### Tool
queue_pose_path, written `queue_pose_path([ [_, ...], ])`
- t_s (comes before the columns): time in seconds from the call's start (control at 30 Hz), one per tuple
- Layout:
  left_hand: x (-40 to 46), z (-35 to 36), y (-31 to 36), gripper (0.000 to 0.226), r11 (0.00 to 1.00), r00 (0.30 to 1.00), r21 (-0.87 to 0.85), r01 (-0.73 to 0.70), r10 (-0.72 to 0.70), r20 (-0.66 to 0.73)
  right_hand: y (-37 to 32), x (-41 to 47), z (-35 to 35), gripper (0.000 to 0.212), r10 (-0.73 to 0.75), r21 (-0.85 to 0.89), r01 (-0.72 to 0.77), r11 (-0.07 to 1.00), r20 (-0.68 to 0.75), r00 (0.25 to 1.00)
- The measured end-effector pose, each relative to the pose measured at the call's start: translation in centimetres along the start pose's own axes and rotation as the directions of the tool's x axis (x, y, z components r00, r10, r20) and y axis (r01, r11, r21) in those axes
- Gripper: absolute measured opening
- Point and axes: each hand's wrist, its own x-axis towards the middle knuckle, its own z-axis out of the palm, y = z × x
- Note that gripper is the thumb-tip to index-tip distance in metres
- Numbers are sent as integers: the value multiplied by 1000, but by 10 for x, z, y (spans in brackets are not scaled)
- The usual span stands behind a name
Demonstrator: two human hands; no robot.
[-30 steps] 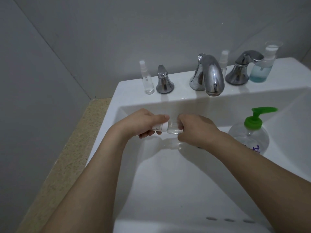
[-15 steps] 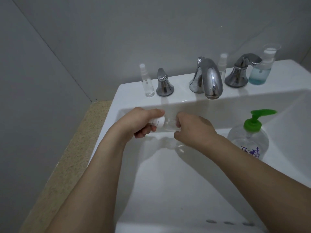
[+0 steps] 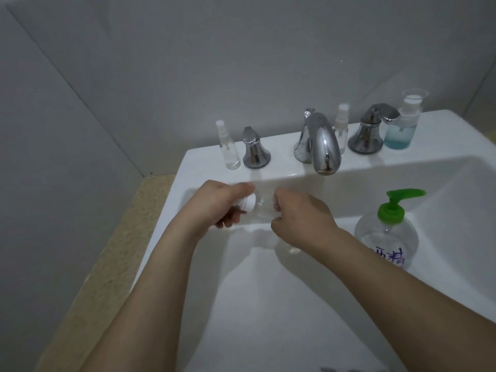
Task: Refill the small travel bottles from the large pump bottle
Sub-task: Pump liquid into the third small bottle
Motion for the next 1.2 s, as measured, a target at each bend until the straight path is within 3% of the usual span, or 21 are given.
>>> queue_pose_path([
  [0.07, -1, 3, -2, 20, 991, 990, 52, -127, 123, 72, 4, 0, -1, 15, 53, 7, -53, 999, 14, 999],
  [0.17, 1, 5, -7, 37, 982, 965, 21, -188, 181, 190, 8, 0, 0, 14, 112, 21, -113, 993, 19, 993],
  [0.3, 2, 0, -4, 28, 989, 990, 84, -124, 118, 72, 4, 1, 3, 15, 86, 31, -87, 996, 26, 996],
  [0.4, 5, -12, -6, 41, 991, 997, -133, -28, 18, -76, 10, 1, 4, 14, 99, 40, -100, 994, 11, 995],
  [0.47, 6, -25, -7, 45, 949, 975, -313, -27, -44, -217, 14, 0, 2, 14, 152, 47, -152, 987, -4, 988],
  [0.53, 8, -30, -7, 47, 925, 950, -375, -70, -53, -309, 12, 1, 2, 15, 165, 68, -164, 984, -9, 986],
  [0.7, 16, -15, -12, 47, 915, 852, -262, -306, 140, -505, 2, 2, 4, 18, 102, 132, -106, 986, 40, 994],
  [0.77, 20, -13, -16, 30, 919, 811, -185, -349, 197, -551, 2, 2, 4, 19, 91, 149, -96, 984, 44, 995],
  [0.83, 24, -11, -23, 19, 949, 764, -38, -314, 229, -604, 1, 2, 4, 19, 63, 150, -69, 986, 46, 997],
  [0.93, 25, -8, -27, 33, 974, 724, 113, -198, 222, -653, 0, 1, 6, 19, 20, 149, -28, 988, 55, 998],
  [1.2, 23, -15, -29, 29, 969, 669, 129, -211, 240, -704, 1, 2, 9, 19, 11, 162, -26, 986, 91, 996],
])
